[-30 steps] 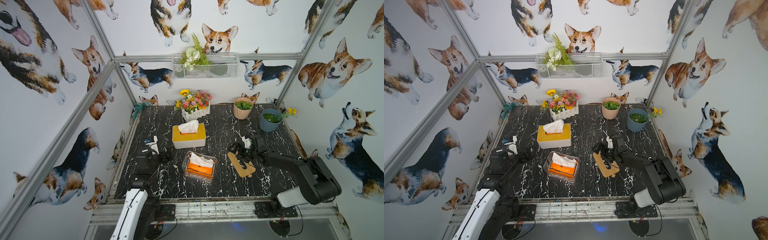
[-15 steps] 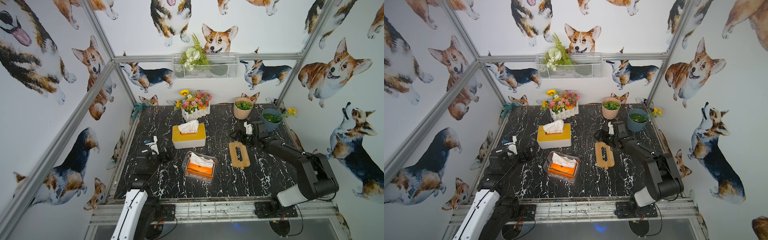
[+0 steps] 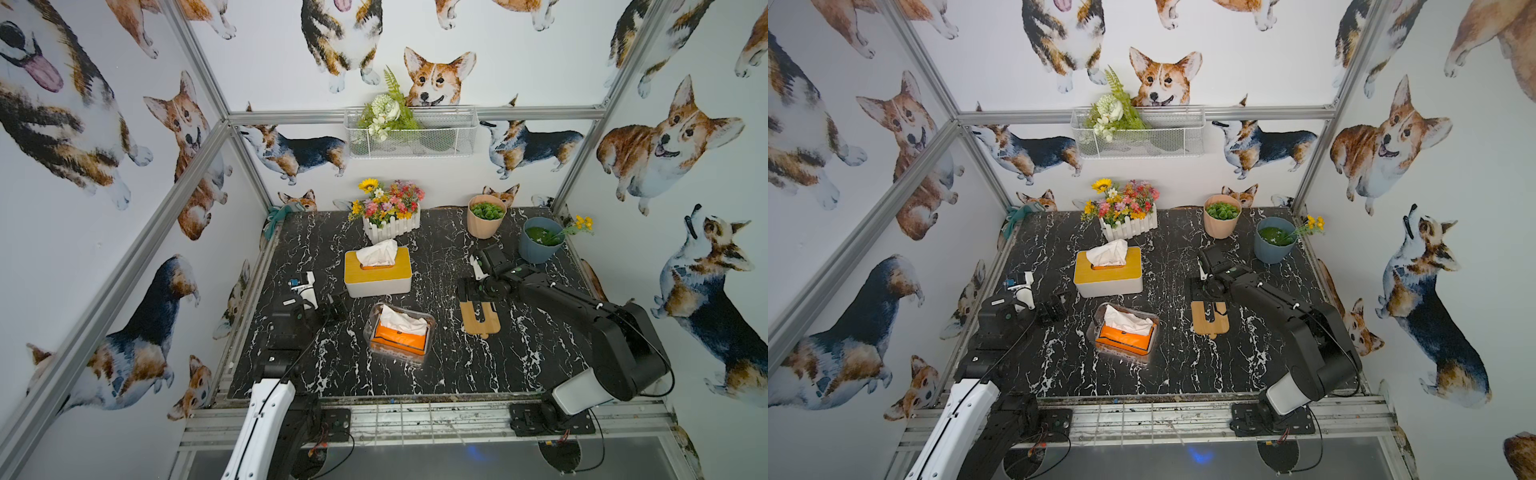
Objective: Put the tissue paper into the tissue box
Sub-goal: Pick up the box lid from the center of the board.
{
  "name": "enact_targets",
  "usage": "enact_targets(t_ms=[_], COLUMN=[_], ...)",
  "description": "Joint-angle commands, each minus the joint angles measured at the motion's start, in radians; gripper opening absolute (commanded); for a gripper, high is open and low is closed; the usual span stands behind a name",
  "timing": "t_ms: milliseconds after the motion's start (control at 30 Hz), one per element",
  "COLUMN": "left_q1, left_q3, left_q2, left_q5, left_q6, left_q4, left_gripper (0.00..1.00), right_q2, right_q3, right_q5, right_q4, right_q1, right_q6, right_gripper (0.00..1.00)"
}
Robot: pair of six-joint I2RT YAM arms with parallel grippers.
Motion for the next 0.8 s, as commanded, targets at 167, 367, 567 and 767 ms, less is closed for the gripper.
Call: enact_targets(t_ms=[167, 367, 567, 767], left_q1=[0.0, 0.001, 0.0, 0.0], left_q3=[-0.003, -0.003, -0.003, -0.003], left_q2=[0.005, 0.006, 0.008, 0.01], left_q5=[0.006, 0.005, 0.007, 0.007], left_q6=[0.006, 0.005, 0.006, 0.006], left_q4=[0.02, 0.02, 0.02, 0.02], left_gripper=[1.0, 1.0, 1.0, 1.0], right_q2=[0.089, 0.139, 0.164, 0.183], right_q3=[0.001, 0.006, 0.003, 0.002], right_q5=[0.078, 0.121, 0.108, 0.128], right_q4=[-0.062, -0.069, -0.064, -0.078], right_q1=[0.055, 0.086, 0.09, 0.097], right_q6=[-0.023, -0.034, -0.036, -0.03], right_gripper=[0.84, 0.79, 0.65, 0.64])
